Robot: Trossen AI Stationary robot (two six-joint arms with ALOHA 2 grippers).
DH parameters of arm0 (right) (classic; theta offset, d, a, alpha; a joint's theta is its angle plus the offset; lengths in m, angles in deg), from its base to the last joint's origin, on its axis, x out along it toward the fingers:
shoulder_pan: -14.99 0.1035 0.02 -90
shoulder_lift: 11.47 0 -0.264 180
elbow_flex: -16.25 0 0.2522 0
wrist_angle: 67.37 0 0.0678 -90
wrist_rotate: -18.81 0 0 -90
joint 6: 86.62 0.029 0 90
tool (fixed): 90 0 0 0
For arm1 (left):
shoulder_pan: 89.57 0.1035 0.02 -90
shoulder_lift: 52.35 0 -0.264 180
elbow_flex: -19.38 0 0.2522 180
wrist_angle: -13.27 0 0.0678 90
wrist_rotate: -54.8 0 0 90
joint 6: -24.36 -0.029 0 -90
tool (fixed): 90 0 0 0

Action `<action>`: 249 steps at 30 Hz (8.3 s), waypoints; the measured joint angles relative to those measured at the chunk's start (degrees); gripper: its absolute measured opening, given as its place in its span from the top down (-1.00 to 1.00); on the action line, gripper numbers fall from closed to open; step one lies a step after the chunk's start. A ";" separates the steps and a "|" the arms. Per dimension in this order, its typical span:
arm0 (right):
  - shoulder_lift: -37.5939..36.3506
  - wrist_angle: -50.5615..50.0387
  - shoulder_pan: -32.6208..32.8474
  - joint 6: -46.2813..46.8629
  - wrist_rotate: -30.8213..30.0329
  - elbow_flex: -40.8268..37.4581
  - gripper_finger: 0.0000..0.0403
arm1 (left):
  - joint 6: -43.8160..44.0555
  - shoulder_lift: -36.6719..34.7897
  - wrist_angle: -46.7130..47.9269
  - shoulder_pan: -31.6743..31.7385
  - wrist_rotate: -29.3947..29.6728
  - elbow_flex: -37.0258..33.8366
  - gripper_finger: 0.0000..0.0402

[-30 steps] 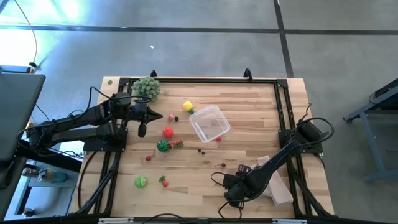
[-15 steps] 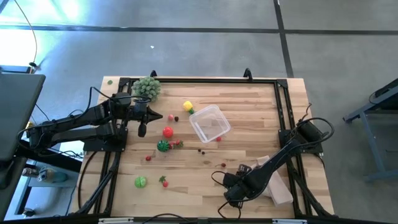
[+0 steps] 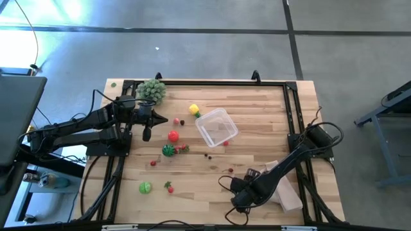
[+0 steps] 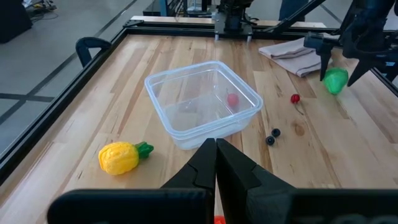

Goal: Pick and placing Produce into tupperware
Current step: Put the green pear into the transparent bin, then put the red cherry into the transparent bin

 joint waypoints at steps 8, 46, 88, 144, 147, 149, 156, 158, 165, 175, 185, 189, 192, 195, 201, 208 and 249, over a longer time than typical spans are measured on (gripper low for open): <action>-0.09 -1.97 0.39 1.33 0.49 0.06 -0.54 | 0.01 0.00 0.00 0.00 0.00 0.00 1.00; 0.85 -4.27 0.76 -2.16 -3.44 0.26 -0.56 | 0.02 0.00 0.00 0.01 0.01 0.00 1.00; 0.88 -1.78 0.79 -4.10 -4.97 0.26 -0.20 | 0.00 0.00 0.00 0.02 0.02 0.00 1.00; -15.13 9.07 -44.85 -51.98 -11.30 13.38 -0.06 | 0.02 0.00 0.00 0.00 0.00 0.00 1.00; -12.66 7.97 -47.72 -50.96 -5.63 13.35 -0.06 | 0.00 0.00 0.00 0.02 0.00 0.00 1.00; -10.88 6.72 -48.79 -50.62 -3.02 13.35 -0.06 | 0.01 0.00 0.00 0.00 0.02 0.00 1.00; -4.62 3.10 -50.29 -49.66 2.54 13.31 -0.06 | 0.01 0.00 0.00 0.00 0.01 0.00 1.00; -2.97 2.21 -50.29 -49.66 3.95 13.31 -0.06 | 0.00 0.00 0.00 0.00 0.00 0.00 1.00; 1.25 2.14 -50.27 -49.70 6.01 13.33 -0.06 | 0.00 0.00 0.00 0.00 0.00 0.00 1.00; 5.27 2.48 -50.27 -50.14 6.48 13.33 -0.06 | 0.00 0.00 0.00 0.00 0.00 0.00 1.00; 6.91 3.00 -50.27 -50.16 7.52 13.33 -0.06 | 0.01 0.00 0.00 0.02 0.01 0.00 1.00; 6.91 2.86 -50.27 -50.20 7.51 13.33 -0.06 | 0.02 0.00 0.00 0.00 0.00 0.00 1.00; 6.91 3.10 -50.27 -50.81 7.51 13.33 -0.06 | 0.02 0.00 0.00 0.00 0.00 0.00 1.00; 6.89 3.06 -50.27 -51.04 7.51 13.33 -0.11 | 0.02 0.00 0.00 0.02 0.00 0.00 1.00; 6.87 3.06 -50.27 -50.80 7.09 13.33 -0.31 | 0.00 0.00 0.00 0.02 0.02 0.00 1.00; 6.79 2.96 -50.27 -51.21 7.14 13.33 -0.35 | 0.02 -0.02 0.00 0.00 0.02 0.00 1.00; -39.96 39.92 -6.51 -19.00 -23.83 -43.59 -0.31 | 0.00 0.00 0.00 0.00 0.00 0.00 1.00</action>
